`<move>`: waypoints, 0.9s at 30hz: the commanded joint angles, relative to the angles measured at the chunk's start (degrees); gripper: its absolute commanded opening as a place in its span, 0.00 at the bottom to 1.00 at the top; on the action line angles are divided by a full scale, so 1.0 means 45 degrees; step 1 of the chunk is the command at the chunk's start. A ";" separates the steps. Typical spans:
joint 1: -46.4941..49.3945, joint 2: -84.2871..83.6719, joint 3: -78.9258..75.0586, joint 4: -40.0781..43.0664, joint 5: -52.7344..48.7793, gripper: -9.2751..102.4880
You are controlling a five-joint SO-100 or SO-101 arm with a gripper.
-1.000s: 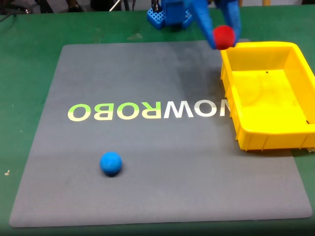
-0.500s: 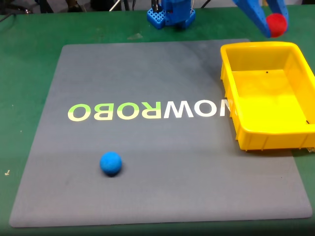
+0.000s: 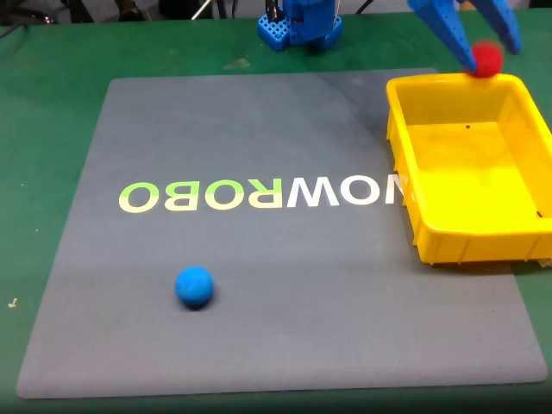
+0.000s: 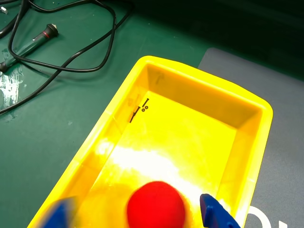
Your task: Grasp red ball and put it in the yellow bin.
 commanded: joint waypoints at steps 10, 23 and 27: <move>0.0801 0.0605 -0.0195 0.0020 -0.0137 0.48; 0.1992 0.7695 0.6562 0.0352 -0.1074 0.33; 0.3145 1.0781 0.9395 0.1309 -0.1523 0.12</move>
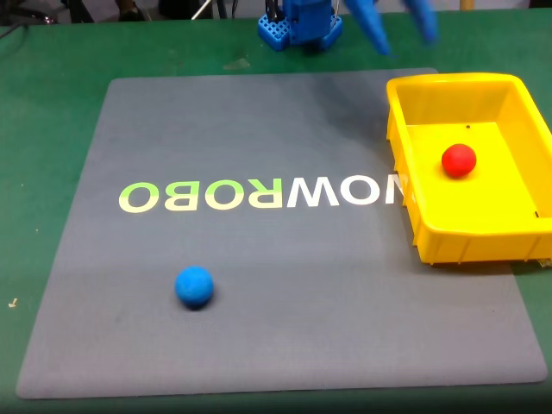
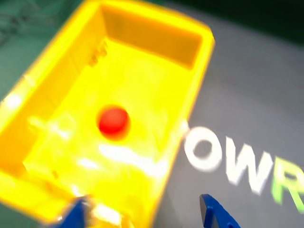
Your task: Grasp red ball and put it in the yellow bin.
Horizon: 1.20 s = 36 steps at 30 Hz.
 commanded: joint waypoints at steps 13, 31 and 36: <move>0.3574 0.8574 0.6660 0.4531 -0.1211 0.08; 0.5215 1.0938 0.9980 0.7285 -0.1738 0.08; 0.5234 1.0938 0.9980 0.7305 -0.1816 0.08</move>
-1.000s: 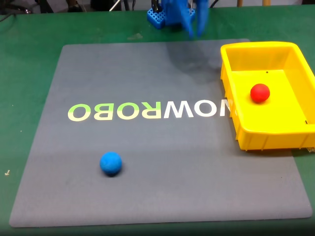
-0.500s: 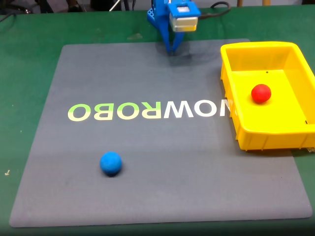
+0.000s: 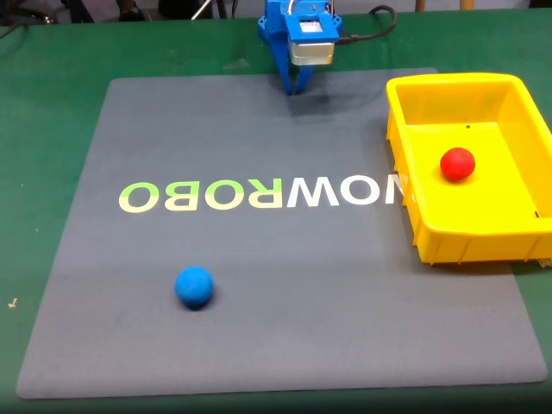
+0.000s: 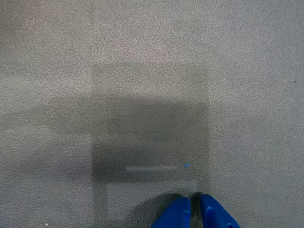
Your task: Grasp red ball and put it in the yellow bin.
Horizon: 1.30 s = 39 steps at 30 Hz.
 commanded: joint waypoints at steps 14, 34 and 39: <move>0.0254 0.0117 0.0410 0.0273 -0.0098 0.08; 0.0332 0.0117 0.0410 0.0234 0.0215 0.08; 0.0332 0.0117 0.0410 0.0234 0.0137 0.08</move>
